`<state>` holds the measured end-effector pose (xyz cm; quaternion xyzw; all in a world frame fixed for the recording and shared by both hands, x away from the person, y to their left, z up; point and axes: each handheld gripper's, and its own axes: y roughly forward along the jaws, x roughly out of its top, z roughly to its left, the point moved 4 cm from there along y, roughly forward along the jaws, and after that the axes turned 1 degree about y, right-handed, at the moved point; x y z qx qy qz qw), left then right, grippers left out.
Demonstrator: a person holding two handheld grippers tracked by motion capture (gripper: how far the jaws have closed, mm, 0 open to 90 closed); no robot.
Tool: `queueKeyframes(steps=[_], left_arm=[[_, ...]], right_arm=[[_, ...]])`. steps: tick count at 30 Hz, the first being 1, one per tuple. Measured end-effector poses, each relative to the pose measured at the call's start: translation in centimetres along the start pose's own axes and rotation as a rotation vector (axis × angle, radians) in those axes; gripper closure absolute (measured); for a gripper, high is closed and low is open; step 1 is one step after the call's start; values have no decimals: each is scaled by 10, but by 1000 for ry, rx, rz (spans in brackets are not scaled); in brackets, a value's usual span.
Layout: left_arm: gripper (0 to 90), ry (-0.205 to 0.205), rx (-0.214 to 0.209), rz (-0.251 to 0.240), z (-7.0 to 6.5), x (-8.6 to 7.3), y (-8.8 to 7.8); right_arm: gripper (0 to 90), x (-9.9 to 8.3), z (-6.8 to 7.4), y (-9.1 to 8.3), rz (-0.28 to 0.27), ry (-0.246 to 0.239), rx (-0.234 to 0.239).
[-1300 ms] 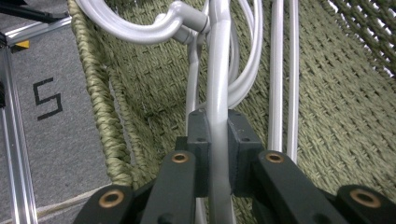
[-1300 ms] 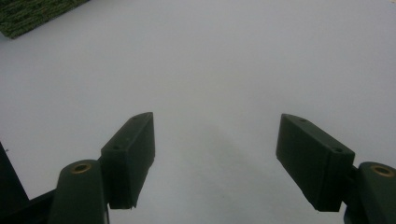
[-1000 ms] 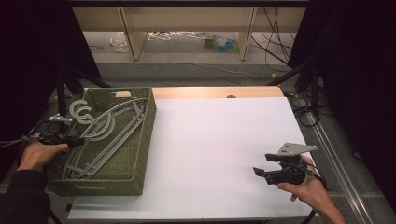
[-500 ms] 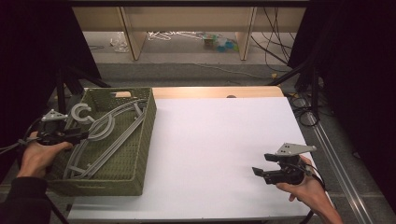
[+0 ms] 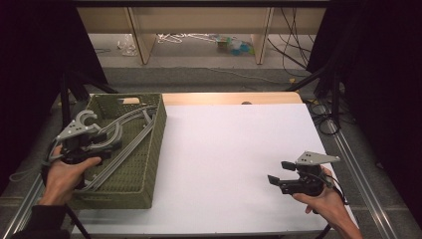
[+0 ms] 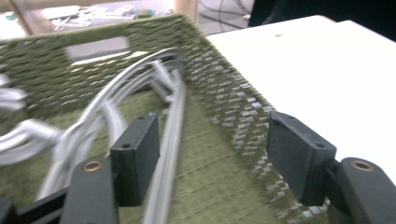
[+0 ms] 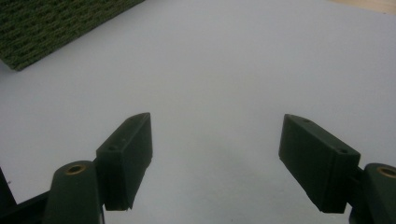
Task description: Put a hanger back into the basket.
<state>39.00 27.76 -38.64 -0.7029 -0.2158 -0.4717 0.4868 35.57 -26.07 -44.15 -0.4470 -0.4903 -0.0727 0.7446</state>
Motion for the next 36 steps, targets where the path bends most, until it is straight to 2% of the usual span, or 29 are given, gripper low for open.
queueKeyframes(steps=[2,3,5,6,8,9,10,12,14,15,16,18,21,22,23,27,28,31,33,36], left_arm=[[314,14,-23,-11,-12,1,2],[309,14,-23,-11,-12,1,2],[288,34,-40,-30,-28,3,3],[280,23,-43,-39,-34,3,4],[265,44,-59,-39,-45,3,5],[257,44,-59,-39,-45,3,5],[247,50,-67,-45,-57,2,7],[236,55,-77,-52,-67,1,8],[224,57,-96,-59,-77,0,9],[222,66,-102,-70,-82,0,9],[228,66,-102,-70,-82,0,9],[231,72,-114,-81,-95,-5,9],[227,85,-114,-93,-103,-9,9],[224,83,-124,-95,-112,-15,9],[222,90,-136,-92,-116,-18,8],[219,125,-156,-100,-131,-27,3],[219,117,-160,-112,-134,-28,2],[208,124,-148,-125,-142,-35,-1],[205,147,-147,-128,-148,-40,-2],[205,166,-142,-130,-158,-46,-3]], right_arm=[[254,1,0,0,-12,1,6],[251,1,1,0,-20,-2,8],[244,1,2,0,-18,4,7],[240,1,2,0,-17,8,9],[237,2,3,2,-29,8,21],[235,3,4,1,-16,11,21],[233,4,4,3,-38,12,22],[232,4,5,5,-47,20,39],[230,5,6,5,-51,18,47],[230,4,6,4,-42,12,34],[229,4,6,4,-40,12,39],[230,4,7,4,-40,12,41],[229,4,8,3,-39,16,35],[229,5,9,3,-50,17,42],[229,6,9,1,-50,17,34],[228,6,15,-3,-73,40,55],[228,5,15,-4,-83,34,48],[228,1,18,-7,-99,45,45],[226,-2,22,-9,-105,57,52],[216,-6,27,-10,-103,44,62]])
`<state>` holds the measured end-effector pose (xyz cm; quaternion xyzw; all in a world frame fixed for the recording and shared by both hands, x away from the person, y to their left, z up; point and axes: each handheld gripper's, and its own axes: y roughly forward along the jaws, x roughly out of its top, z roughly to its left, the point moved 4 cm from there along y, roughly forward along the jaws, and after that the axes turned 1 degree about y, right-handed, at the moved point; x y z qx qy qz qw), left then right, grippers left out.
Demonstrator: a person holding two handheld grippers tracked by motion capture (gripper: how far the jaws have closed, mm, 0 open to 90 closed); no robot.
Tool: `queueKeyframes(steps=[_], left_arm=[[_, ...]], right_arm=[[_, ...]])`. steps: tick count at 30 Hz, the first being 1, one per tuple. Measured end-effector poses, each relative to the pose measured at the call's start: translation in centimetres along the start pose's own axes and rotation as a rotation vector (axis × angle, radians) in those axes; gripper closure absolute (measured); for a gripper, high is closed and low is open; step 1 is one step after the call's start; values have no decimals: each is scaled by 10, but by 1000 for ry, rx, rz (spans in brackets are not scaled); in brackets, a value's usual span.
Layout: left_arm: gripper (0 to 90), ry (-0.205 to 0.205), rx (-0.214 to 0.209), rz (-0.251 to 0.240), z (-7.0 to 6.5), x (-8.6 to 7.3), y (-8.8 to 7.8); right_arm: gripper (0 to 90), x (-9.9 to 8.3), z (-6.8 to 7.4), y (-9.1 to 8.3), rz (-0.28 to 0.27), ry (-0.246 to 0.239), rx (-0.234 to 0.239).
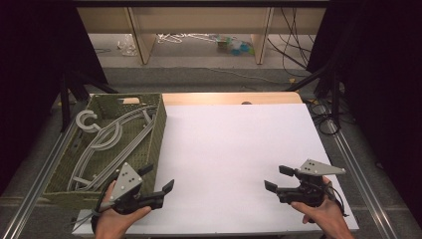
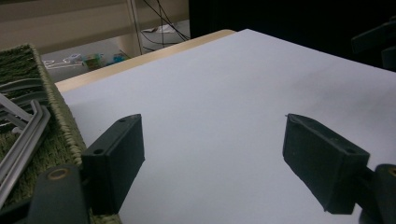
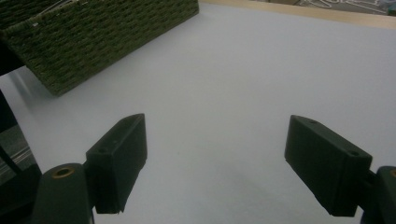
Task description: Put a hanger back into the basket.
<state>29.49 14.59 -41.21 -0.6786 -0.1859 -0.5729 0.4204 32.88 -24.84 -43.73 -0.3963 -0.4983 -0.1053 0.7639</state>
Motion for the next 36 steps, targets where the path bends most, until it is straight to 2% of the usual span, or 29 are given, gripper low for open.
queueKeyframes(steps=[1,3,4,7,8,9,13,15,19,20,24,26,28,33,34,36], left_arm=[[205,13,-7,1,-3,-1,0],[205,9,-19,-2,-10,-3,0],[205,24,-20,-2,-13,-5,0],[204,35,-31,4,-18,-9,2],[203,38,-36,4,-19,-10,2],[203,8,-32,-4,-21,-12,3],[198,9,-37,-3,-22,-14,3],[198,23,-33,-12,-21,-14,2],[195,4,-28,-12,-18,-16,1],[195,20,-23,-12,-16,-16,1],[195,4,-22,-16,-14,-15,0],[193,23,-26,-8,-12,-16,0],[192,13,-26,-5,-13,-16,1],[192,18,-27,-7,-13,-16,2],[192,2,-28,-9,-14,-16,2],[192,4,-26,-10,-13,-16,2]], right_arm=[[217,-1,2,-1,-2,2,3],[215,-3,5,-2,-10,-9,-1],[214,-3,7,-3,-11,-5,0],[213,-6,12,-7,-22,-6,4],[212,-7,13,-7,-44,-6,0],[209,-8,14,-9,-29,-11,-4],[207,-12,17,-12,-43,-6,-2],[204,-14,19,-14,-43,-9,-4],[199,-16,20,-13,-52,-26,-3],[197,-17,21,-13,-46,-21,-2],[193,-17,21,-12,-51,-25,7],[193,-17,20,-12,-53,-24,-4],[193,-17,20,-12,-57,-27,-8],[193,-17,20,-13,-52,-21,-6],[193,-17,20,-13,-54,-24,-7],[192,-17,19,-13,-57,-25,-6]])
